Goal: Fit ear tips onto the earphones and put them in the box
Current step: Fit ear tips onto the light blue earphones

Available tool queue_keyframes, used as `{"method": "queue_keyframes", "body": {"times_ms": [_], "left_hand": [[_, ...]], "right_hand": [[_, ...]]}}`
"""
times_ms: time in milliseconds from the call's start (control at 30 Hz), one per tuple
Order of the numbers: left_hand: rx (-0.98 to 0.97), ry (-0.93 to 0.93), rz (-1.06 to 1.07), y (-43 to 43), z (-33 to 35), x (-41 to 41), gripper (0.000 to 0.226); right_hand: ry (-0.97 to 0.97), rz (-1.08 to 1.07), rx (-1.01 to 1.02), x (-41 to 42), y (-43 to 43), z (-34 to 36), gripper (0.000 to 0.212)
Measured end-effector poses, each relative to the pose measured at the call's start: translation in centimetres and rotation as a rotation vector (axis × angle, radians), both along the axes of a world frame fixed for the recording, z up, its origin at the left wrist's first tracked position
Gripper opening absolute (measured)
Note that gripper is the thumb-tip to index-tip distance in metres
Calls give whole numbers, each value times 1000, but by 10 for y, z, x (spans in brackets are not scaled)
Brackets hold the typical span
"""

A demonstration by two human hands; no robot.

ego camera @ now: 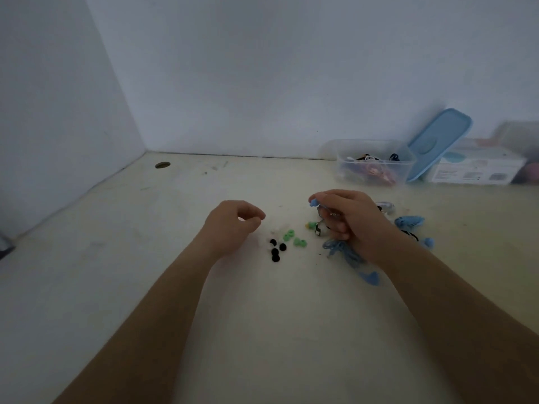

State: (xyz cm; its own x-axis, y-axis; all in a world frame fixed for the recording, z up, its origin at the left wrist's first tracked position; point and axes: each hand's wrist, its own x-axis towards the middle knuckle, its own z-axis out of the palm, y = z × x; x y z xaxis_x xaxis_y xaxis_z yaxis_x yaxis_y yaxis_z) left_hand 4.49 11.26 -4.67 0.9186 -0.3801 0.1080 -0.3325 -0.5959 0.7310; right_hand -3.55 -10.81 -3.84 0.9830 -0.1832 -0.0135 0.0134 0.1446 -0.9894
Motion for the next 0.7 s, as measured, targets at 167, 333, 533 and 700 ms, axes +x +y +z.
{"method": "queue_keyframes", "body": {"times_ms": [167, 333, 533, 700], "left_hand": [[122, -20, -75, 9, -1, -3, 13], [173, -20, -105, 8, -1, -7, 16], [185, -74, -58, 7, -3, -9, 19], [169, -88, -46, 6, 2, -10, 26]], "right_hand": [[-71, -7, -87, -2, -2, -7, 17], [-105, -27, -226, -6, 7, -10, 15], [-63, 21, -262, -11, 14, -13, 12], [-61, 22, -258, -12, 12, -14, 11]]}}
